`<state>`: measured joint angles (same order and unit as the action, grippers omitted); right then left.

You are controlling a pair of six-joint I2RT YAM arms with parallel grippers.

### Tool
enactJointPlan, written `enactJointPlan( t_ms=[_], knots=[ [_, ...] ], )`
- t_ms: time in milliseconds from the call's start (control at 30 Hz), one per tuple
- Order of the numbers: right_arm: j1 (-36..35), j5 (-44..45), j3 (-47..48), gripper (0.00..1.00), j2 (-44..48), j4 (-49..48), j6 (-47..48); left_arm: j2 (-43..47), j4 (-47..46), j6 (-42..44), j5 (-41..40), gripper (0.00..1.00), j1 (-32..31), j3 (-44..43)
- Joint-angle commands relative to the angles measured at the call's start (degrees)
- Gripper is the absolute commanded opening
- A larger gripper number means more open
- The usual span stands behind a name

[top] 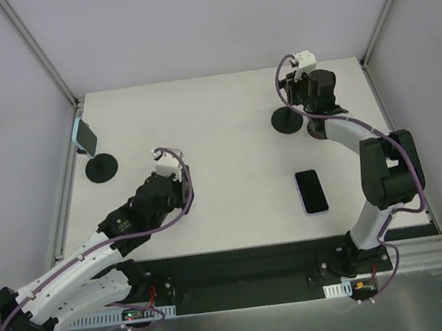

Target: Remove the phone from the phone stand

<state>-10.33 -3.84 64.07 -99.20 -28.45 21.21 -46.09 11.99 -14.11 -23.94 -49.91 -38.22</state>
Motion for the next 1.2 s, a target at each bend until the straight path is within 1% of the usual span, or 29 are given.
enactJointPlan(
  t_ms=[0, 33, 133, 167, 200, 233, 300, 333, 400, 433, 533, 600, 633, 767, 800, 867, 900, 967, 1000, 1067, 1167],
  knots=[
    [1.4, 3.1, 1.5, 0.01, 0.8, -3.9, 3.0, -0.4, -4.5, -0.7, 1.4, 0.0, -0.3, -3.9],
    [1.5, 2.7, 1.4, 0.01, 1.1, -3.8, 3.1, -0.8, -4.5, -0.7, 1.6, 0.0, -0.2, -4.0],
    [1.6, 0.7, 1.7, 0.1, 1.7, -2.7, 3.6, -1.5, -4.8, -1.3, 2.4, 0.0, -0.2, -4.5],
    [1.6, 0.3, 1.8, 0.19, 2.0, -2.1, 3.6, -1.6, -4.9, -1.4, 2.9, 0.0, -0.2, -4.6],
    [1.6, -0.3, 1.8, 0.26, 2.3, -1.9, 3.5, -1.6, -4.9, -1.9, 3.1, 0.0, -0.2, -4.8],
    [1.6, -0.7, 2.0, 0.44, 3.1, -1.6, 3.4, -1.6, -4.9, -2.2, 3.4, 0.0, -0.2, -4.9],
    [1.6, -1.6, 2.5, 0.59, 4.1, -0.4, 2.8, -1.5, -5.0, -3.3, 3.6, 0.0, -0.3, -5.0],
    [1.6, -2.7, 2.6, 0.71, 5.5, 0.2, 2.6, -1.2, -5.0, -3.6, 3.6, 0.0, -0.3, -5.1],
    [1.5, -3.4, 3.2, 0.78, 7.2, 2.3, 1.9, -1.1, -5.0, -5.0, 3.2, 0.0, -0.3, -5.3],
    [1.5, -3.5, 3.3, 0.85, 9.2, 3.0, 1.6, -1.0, -5.0, -5.8, 2.7, 0.0, -0.3, -5.5],
    [0.7, -4.6, 3.1, 0.94, 13.9, 6.3, 1.3, -1.1, -5.0, -9.8, 0.1, 0.0, -0.3, -5.7],
    [-0.8, -5.2, 1.9, 0.96, 16.7, 8.8, 1.4, -1.3, -5.0, -13.3, -1.3, 0.0, -0.3, -5.9],
    [-1.5, -5.5, 1.1, 0.97, 19.5, 9.5, 1.5, -1.5, -4.9, -14.6, -2.6, 0.0, -0.3, -6.1],
    [-6.4, -6.4, -4.2, 0.97, 26.8, 11.3, 1.6, -2.9, -4.3, -20.4, -4.4, 0.0, -0.2, -7.3],
    [-9.2, -5.8, -5.4, 0.97, 29.4, 11.3, 1.6, -3.4, -4.2, -22.3, -4.6, 0.0, -0.2, -7.7],
    [-12.4, -4.9, -9.0, 0.97, 31.9, 11.3, 1.5, -4.5, -3.6, -24.0, -4.5, 0.0, -0.3, -8.8],
    [-15.6, -4.3, -10.4, 0.97, 34.1, 11.3, 1.6, -5.0, -3.4, -25.9, -4.4, 0.0, -0.3, -9.2],
    [-18.5, -3.6, -13.5, 0.97, 36.1, 11.3, 2.1, -5.9, -3.2, -27.5, -3.6, 0.0, -0.2, -10.1],
    [-21.4, -3.4, -14.5, 0.97, 37.7, 11.3, 2.3, -6.2, -3.2, -28.9, -3.4, 0.0, -0.2, -10.3],
    [-24.3, -3.1, -16.7, 0.97, 39.0, 12.0, 3.5, -7.3, -3.2, -30.2, -2.9, 0.0, -0.3, -10.9],
    [-31.9, -0.8, -18.5, 0.97, 40.5, 12.2, 4.3, -9.0, -3.2, -32.4, -2.2, 0.0, -0.2, -11.5]
  ],
)
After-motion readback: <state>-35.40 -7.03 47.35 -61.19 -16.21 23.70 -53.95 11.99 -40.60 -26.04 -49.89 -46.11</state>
